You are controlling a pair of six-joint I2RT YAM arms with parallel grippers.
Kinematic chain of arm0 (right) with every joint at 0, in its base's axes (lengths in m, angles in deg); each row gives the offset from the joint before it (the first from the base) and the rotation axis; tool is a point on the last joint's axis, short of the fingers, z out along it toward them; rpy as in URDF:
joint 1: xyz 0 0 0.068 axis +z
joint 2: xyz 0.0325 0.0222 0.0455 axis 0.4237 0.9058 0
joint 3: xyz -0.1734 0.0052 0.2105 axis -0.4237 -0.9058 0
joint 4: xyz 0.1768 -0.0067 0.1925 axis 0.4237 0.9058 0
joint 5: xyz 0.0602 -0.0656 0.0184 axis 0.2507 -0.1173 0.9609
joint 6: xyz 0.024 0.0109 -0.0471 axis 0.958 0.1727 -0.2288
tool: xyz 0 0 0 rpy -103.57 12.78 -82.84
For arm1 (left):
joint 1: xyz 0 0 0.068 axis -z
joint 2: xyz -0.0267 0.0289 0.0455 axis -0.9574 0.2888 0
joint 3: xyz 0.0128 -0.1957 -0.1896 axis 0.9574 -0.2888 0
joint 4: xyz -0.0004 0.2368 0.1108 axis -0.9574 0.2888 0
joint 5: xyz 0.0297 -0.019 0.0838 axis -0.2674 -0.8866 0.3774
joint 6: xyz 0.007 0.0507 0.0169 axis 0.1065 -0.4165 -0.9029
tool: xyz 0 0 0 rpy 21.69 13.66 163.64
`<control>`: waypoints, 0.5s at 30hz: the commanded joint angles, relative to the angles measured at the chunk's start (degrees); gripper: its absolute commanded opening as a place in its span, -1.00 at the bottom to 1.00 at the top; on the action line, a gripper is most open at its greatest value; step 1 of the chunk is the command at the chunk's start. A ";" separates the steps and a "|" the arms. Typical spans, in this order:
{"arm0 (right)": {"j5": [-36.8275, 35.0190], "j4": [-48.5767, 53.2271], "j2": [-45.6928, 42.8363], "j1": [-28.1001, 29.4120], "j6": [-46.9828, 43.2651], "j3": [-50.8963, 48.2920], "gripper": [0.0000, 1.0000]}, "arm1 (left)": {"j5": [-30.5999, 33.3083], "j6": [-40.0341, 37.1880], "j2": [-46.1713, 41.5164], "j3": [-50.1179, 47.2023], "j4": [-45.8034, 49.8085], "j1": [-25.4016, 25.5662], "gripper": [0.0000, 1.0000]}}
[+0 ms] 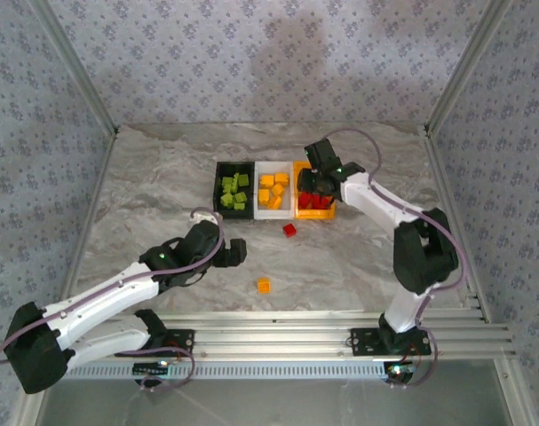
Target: Sort the legos into containers by color
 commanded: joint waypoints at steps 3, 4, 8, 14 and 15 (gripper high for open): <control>0.98 1.71 6.19 -2.26 -1.23 7.33 0.09 | -2.90 -0.25 -0.75 -0.45 0.79 0.16 0.99; 1.25 2.42 6.51 -2.27 -1.48 8.34 0.18 | -3.14 -0.46 -0.59 -0.56 0.80 0.27 0.99; 1.08 1.54 4.16 -1.99 -2.20 8.05 0.35 | -4.81 -2.16 0.84 0.03 0.69 1.43 0.99; 1.89 -0.46 -3.84 -1.58 -1.54 0.46 0.38 | -5.98 -3.22 8.26 2.59 0.49 7.79 0.99; 2.23 -1.04 -5.64 -1.39 -1.32 -1.55 0.39 | -6.92 -3.14 9.80 2.88 0.01 8.97 0.98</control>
